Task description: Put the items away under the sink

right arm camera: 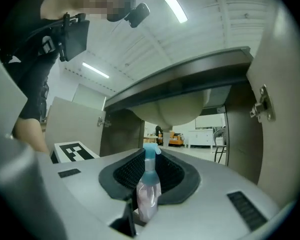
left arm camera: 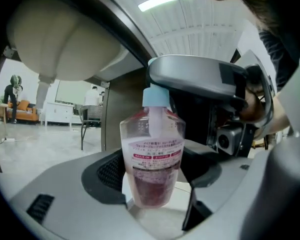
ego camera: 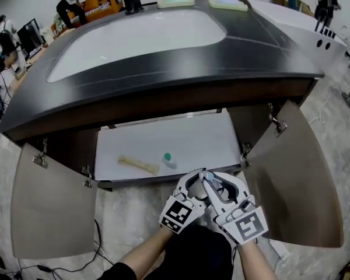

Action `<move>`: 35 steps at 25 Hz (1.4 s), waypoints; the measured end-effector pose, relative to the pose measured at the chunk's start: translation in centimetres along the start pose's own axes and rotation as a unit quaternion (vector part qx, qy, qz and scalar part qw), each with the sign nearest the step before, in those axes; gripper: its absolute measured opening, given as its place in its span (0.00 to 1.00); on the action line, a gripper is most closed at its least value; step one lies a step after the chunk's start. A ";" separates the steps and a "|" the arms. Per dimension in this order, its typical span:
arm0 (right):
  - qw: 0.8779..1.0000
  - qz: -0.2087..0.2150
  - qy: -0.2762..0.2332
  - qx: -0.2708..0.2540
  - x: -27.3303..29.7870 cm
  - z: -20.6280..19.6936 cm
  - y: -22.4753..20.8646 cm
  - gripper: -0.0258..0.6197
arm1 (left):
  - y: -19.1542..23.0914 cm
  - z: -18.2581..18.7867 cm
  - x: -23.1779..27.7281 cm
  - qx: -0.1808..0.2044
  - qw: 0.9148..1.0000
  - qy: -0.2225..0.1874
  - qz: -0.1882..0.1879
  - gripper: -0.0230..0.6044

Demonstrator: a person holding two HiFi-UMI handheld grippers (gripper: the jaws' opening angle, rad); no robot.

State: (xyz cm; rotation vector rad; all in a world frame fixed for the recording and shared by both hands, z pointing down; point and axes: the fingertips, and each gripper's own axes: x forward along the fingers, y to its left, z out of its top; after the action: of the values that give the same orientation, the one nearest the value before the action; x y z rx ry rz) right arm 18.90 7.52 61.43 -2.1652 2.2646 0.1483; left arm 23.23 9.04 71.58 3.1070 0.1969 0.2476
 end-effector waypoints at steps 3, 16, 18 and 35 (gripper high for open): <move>1.000 0.007 -0.008 -0.004 -0.3 -4.0 -0.1 0.16 | 0.2 -3.9 1.0 -0.003 1.000 0.000 0.001 0.57; 1.000 0.020 0.007 0.008 2.1 -8.4 -2.8 0.16 | 3.5 -7.2 3.7 -0.028 0.999 0.018 0.023 0.57; 1.000 0.021 0.013 0.013 2.8 -9.1 -3.6 0.16 | 4.3 -7.7 4.3 -0.031 0.999 0.023 0.030 0.57; 0.998 0.043 0.019 0.041 8.2 -13.8 -9.6 0.16 | 11.5 -10.2 9.5 -0.033 0.995 0.034 0.090 0.57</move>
State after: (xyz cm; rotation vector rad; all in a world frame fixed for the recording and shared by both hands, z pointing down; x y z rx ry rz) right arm 28.91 -2.03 73.99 -2.0503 2.3395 0.0152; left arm 32.34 -1.11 83.48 3.0549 -0.0891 0.3570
